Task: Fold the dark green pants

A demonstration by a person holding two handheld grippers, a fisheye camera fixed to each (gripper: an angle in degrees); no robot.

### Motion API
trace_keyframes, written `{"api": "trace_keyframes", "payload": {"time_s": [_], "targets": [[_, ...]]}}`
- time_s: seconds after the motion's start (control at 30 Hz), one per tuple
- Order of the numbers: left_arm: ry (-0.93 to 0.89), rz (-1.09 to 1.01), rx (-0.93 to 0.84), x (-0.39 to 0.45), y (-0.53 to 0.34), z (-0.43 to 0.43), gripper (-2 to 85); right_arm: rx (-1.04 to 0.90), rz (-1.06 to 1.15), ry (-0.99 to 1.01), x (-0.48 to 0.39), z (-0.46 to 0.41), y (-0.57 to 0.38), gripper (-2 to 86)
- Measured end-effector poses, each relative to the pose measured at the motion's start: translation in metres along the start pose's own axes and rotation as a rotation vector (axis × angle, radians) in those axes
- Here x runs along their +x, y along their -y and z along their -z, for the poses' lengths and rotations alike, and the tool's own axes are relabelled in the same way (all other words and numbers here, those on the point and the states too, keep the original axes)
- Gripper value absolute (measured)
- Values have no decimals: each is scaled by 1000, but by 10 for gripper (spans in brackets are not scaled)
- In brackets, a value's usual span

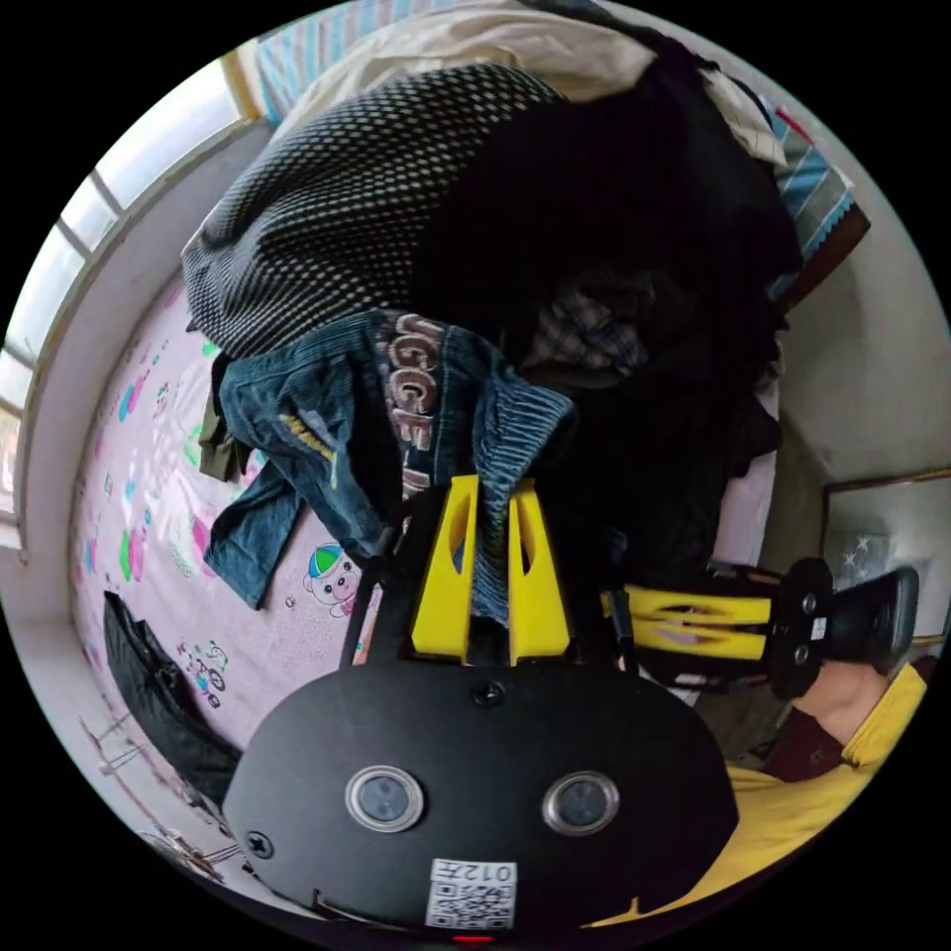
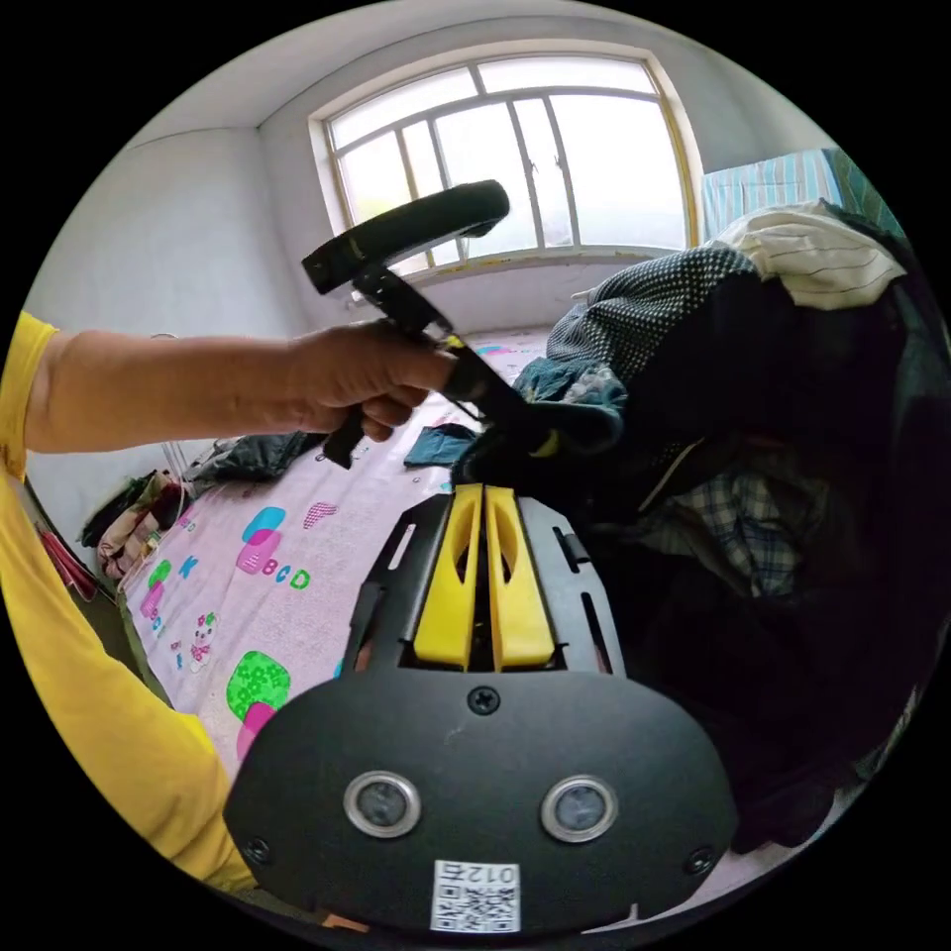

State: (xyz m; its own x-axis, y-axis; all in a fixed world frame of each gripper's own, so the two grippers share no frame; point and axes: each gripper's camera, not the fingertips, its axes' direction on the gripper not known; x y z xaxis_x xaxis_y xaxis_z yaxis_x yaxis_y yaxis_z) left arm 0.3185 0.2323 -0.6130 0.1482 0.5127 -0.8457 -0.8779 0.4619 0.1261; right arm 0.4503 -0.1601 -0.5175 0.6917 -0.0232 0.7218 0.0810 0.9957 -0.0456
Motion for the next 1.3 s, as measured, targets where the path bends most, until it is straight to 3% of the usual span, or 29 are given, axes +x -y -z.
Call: {"api": "trace_keyframes", "payload": {"time_s": [0.2,0.27,0.4,0.77,1.13,1.3], "targets": [[-25,-37,78,-35,-77,59,15,-32,248,-137,-17,4,21,60],[-57,11,132,-52,-108,82,12,-47,215,-51,-23,-6,30,72],[-333,304,341,-110,-205,129,10,-69,123,113,-39,-23,25,85],[-481,555,691,-119,-440,235,29,-195,160,313,-163,-68,-47,100],[-384,443,899,-59,-602,409,47,-295,-42,463,-246,-113,-126,93],[-384,405,988,-28,-650,492,46,-267,53,493,-312,-108,-151,108]]}}
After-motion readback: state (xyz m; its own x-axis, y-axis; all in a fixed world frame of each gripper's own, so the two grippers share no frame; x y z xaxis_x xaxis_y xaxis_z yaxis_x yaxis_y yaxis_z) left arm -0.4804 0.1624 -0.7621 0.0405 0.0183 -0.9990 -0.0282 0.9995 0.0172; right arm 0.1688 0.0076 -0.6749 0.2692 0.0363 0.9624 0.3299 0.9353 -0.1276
